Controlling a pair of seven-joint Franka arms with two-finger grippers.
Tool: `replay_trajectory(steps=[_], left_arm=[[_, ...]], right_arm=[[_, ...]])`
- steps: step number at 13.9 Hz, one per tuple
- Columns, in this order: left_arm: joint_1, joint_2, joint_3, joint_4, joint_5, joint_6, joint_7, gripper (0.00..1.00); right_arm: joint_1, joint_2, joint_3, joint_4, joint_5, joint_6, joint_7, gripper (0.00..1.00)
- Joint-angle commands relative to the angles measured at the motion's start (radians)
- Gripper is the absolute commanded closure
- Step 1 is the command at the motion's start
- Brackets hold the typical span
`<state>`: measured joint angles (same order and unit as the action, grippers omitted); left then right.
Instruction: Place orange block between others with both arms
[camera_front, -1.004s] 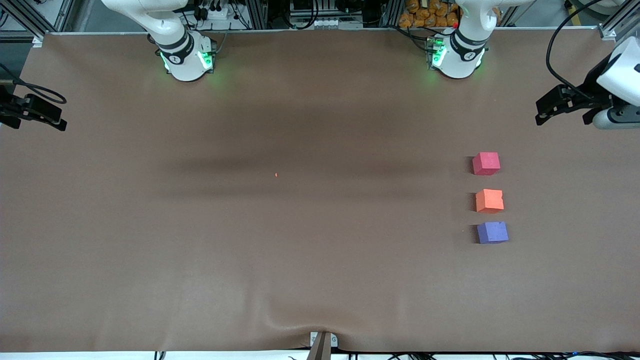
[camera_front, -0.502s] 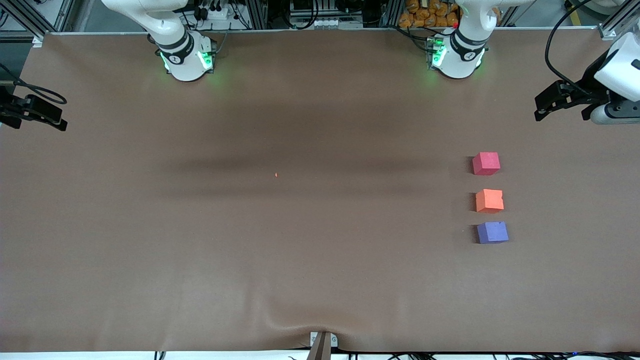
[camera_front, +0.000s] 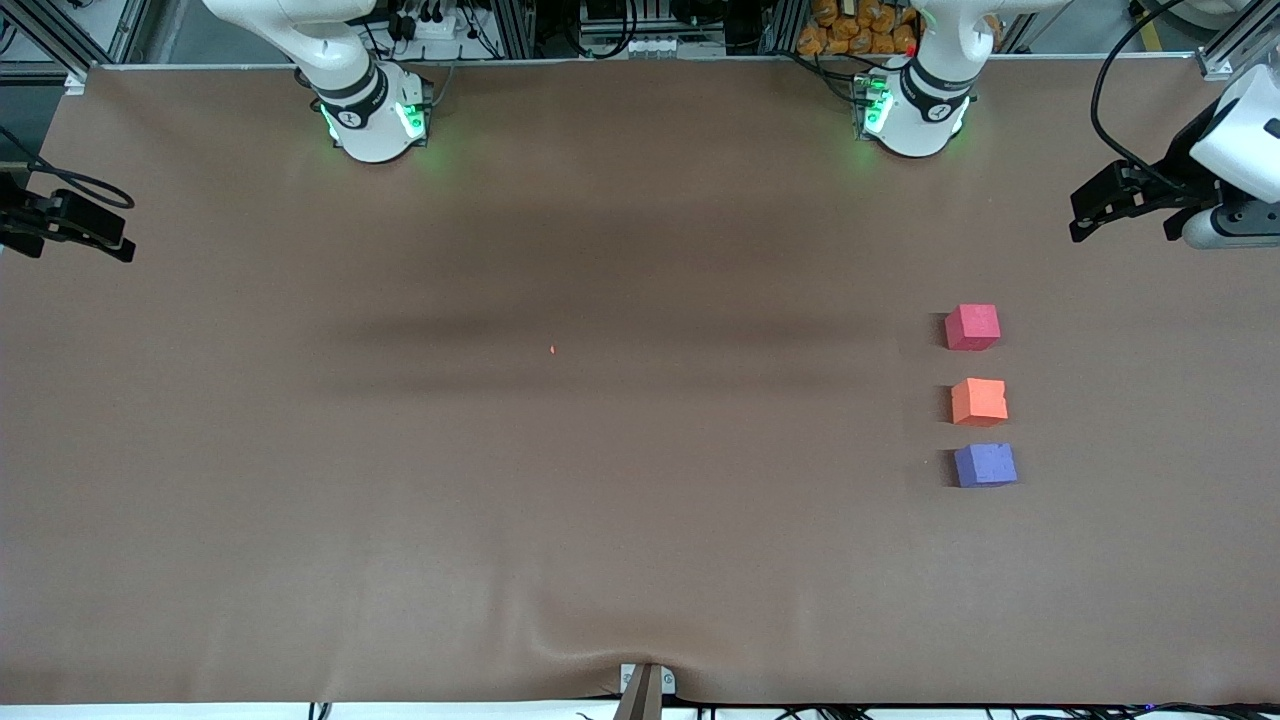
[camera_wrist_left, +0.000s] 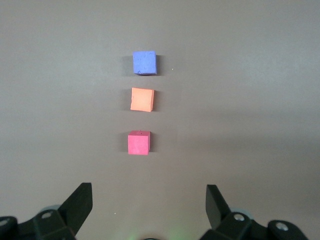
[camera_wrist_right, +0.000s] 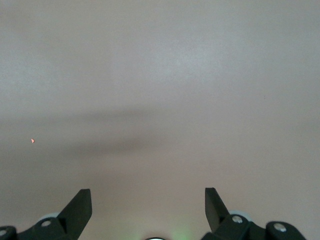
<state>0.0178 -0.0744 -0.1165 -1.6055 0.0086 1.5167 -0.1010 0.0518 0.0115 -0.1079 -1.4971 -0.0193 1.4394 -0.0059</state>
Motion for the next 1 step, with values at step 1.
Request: replay_trajectory(steps=[1], left_arm=[[-0.007, -0.016, 0.015, -0.007, -0.007, -0.023, 0.015, 0.00]], right_arm=[[-0.004, -0.019, 0.002, -0.014, 0.009, 0.001, 0.014, 0.00]])
